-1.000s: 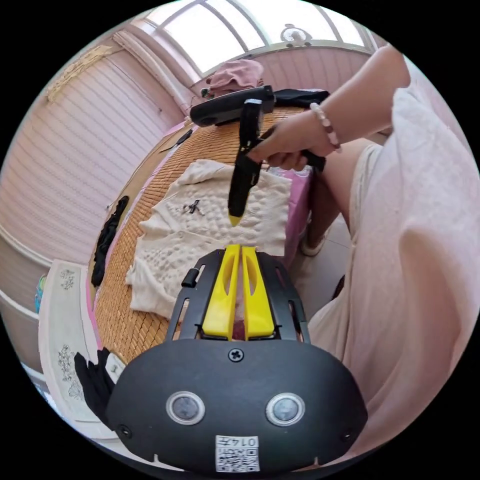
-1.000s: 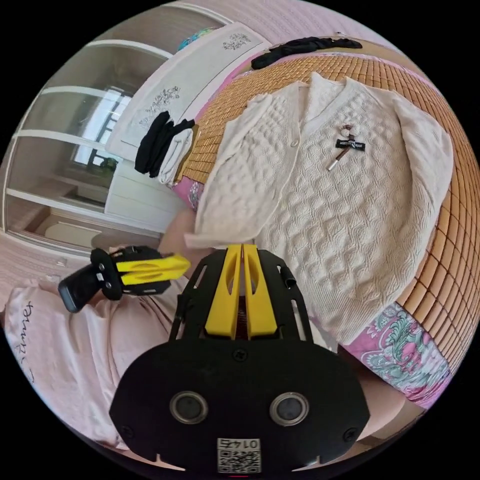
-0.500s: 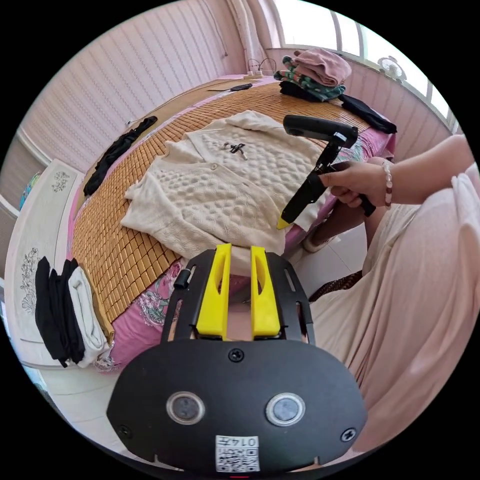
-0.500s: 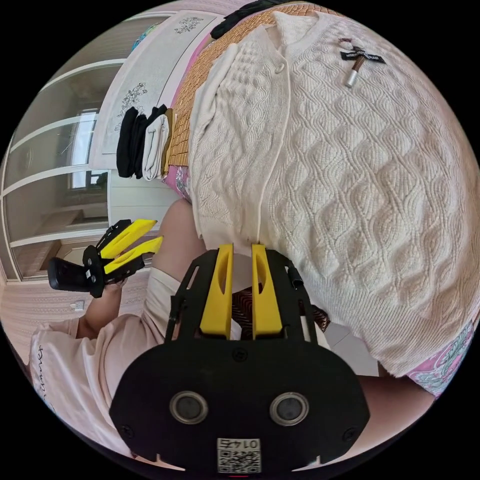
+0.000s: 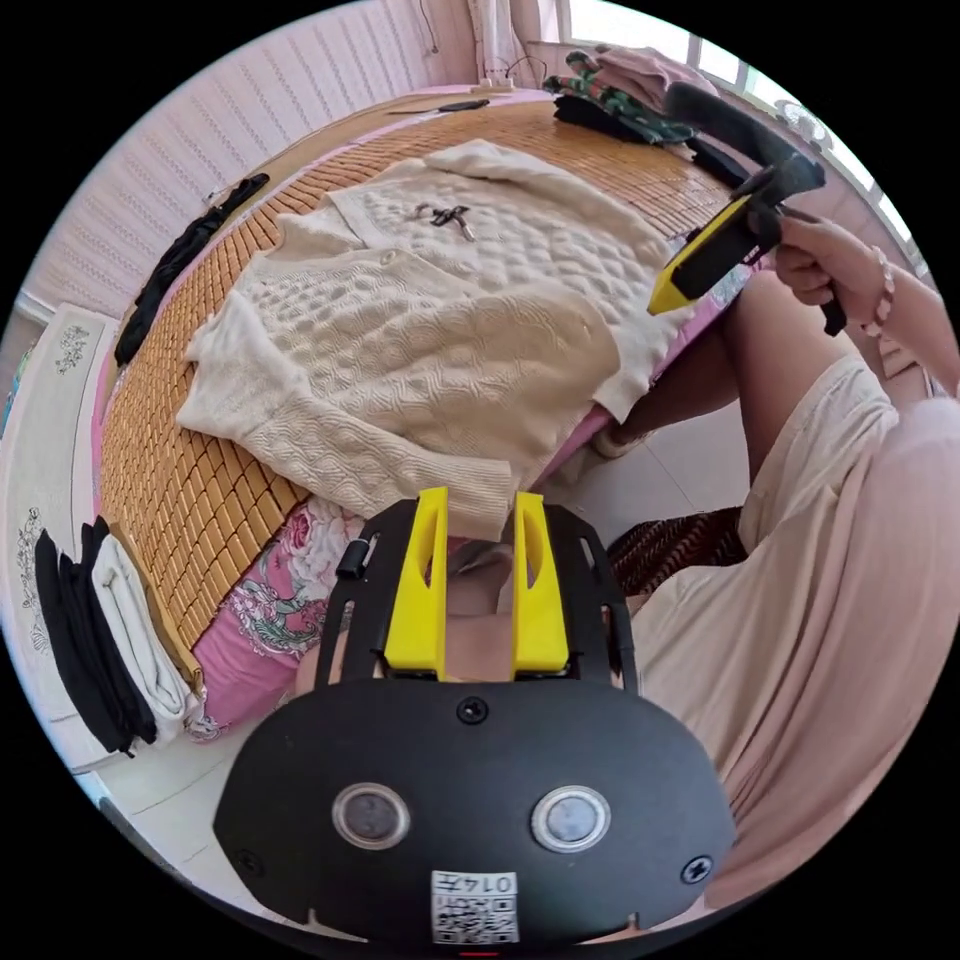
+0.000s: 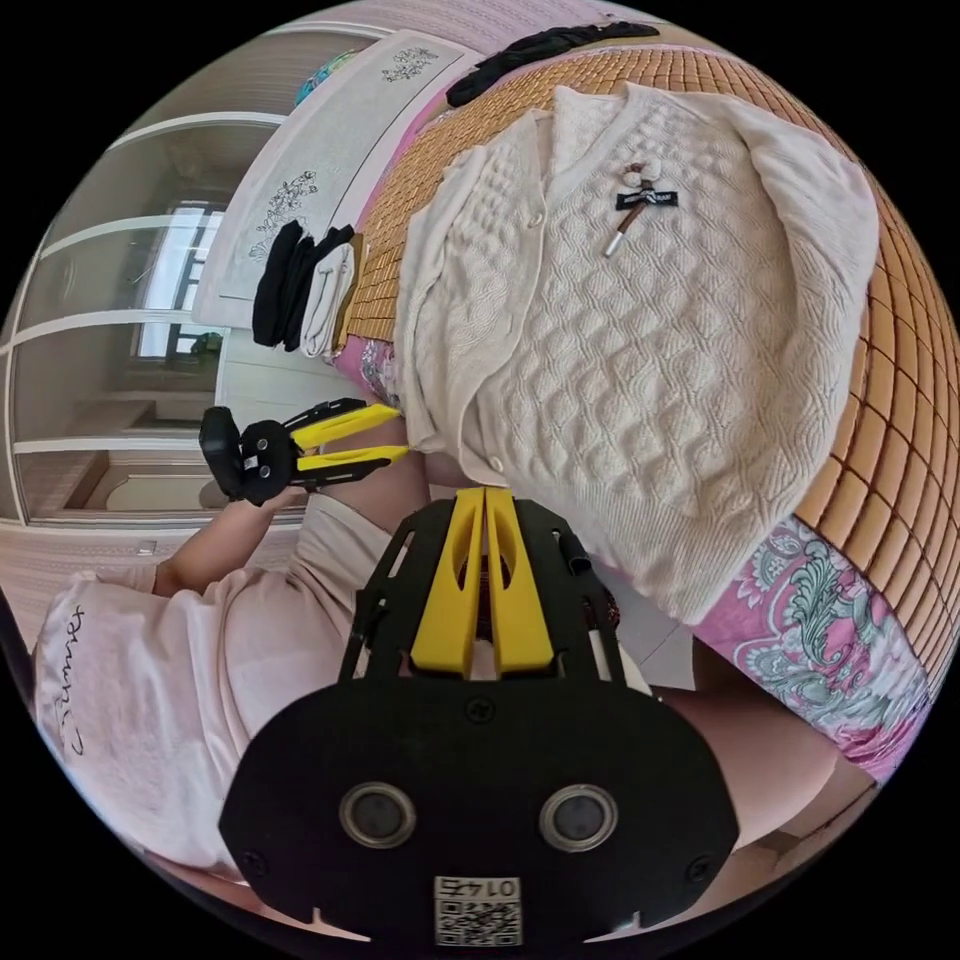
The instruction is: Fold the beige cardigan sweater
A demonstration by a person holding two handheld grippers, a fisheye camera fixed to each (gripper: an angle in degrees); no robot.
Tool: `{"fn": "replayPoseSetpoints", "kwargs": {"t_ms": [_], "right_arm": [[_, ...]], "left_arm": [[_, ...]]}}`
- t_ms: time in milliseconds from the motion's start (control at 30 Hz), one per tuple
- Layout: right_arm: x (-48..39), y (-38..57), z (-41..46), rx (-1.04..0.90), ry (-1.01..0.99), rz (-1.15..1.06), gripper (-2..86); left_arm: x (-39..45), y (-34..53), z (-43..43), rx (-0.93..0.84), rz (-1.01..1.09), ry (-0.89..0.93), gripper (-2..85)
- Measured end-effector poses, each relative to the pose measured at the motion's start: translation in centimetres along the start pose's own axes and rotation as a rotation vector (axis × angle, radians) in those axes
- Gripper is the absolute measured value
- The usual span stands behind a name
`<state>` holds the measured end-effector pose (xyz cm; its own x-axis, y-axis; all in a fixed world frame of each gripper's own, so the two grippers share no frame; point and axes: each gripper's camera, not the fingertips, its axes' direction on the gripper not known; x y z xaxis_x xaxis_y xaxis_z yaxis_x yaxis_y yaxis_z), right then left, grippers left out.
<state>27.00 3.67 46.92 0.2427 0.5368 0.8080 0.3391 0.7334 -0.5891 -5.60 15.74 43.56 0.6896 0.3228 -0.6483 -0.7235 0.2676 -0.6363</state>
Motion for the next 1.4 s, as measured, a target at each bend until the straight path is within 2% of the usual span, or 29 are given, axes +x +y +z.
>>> {"fn": "replayPoseSetpoints", "kwargs": {"t_ms": [100,167,233,267,333,400,467,533,600,667,800,933,1033,1167,1233,1300,1333,1400], "right_arm": [[-0.7,-0.3,0.4,0.022,-0.068,-0.003,1.0],[-2.1,-0.5,0.8,0.043,-0.059,-0.043,2.7],[-3.7,-1.6,1.9,0.027,-0.006,-0.055,9.4],[-4.0,-2.0,2.3,0.015,0.002,-0.053,9.7],[-4.9,-3.4,3.3,-0.013,-0.036,-0.056,8.3],[-5.4,-3.8,3.1,0.000,-0.089,-0.053,2.4],[-6.2,-3.6,2.7,-0.016,-0.094,-0.074,1.3],[-6.7,-3.0,3.0,-0.088,-0.019,-0.095,0.7],[-6.1,-2.8,3.8,-0.176,-0.094,-0.075,0.5],[-5.9,-2.7,3.3,-0.180,-0.158,-0.077,0.5],[-6.5,-3.9,-1.7,-0.085,0.054,-0.112,1.4],[-7.6,-9.1,-7.9,0.073,0.411,-0.145,6.4],[-6.6,-14.8,-10.9,0.163,0.590,-0.048,9.2],[-1.9,-19.6,-12.2,0.226,0.657,0.216,10.7],[3.0,-19.9,-11.1,0.176,0.634,0.495,10.0],[2.0,-18.5,-11.6,0.324,0.652,0.460,6.2],[2.2,-18.4,-11.0,0.279,0.649,0.452,4.3],[1.4,-17.9,-11.1,0.257,0.669,0.399,2.4]], "left_arm": [[-0.7,-1.7,1.6,-0.114,-0.008,-0.006,7.5],[-1.5,-2.1,1.9,-0.147,-0.046,-0.013,3.0],[-2.6,-2.3,1.7,-0.150,-0.079,0.040,0.8],[-2.8,-2.2,1.6,-0.146,-0.085,0.049,0.5],[-3.4,-1.8,0.2,-0.085,-0.098,0.058,-0.3],[-4.0,-0.9,-1.7,-0.029,-0.104,0.024,-0.6],[-4.7,0.7,-3.4,-0.009,-0.111,-0.035,-0.8],[-6.3,3.5,-4.5,-0.001,-0.150,-0.028,-0.7],[-7.0,5.2,-4.7,0.018,-0.172,0.004,-0.4],[-7.3,6.1,-4.9,0.012,-0.179,0.019,0.2],[-9.0,6.9,-5.9,-0.053,-0.177,-0.066,3.0],[-14.4,5.4,-9.0,0.122,-0.247,-0.091,5.6],[-19.5,0.9,-9.1,0.225,-0.317,-0.050,6.5],[-24.7,-6.2,-6.9,0.274,-0.376,-0.030,8.2],[-27.6,-10.2,-3.2,0.187,-0.433,0.072,10.1],[-29.0,-11.9,-0.4,0.083,-0.484,0.136,9.9],[-29.2,-12.0,-0.7,0.145,-0.473,0.111,8.6],[-29.5,-11.8,-0.8,0.142,-0.474,0.118,6.4]]}}
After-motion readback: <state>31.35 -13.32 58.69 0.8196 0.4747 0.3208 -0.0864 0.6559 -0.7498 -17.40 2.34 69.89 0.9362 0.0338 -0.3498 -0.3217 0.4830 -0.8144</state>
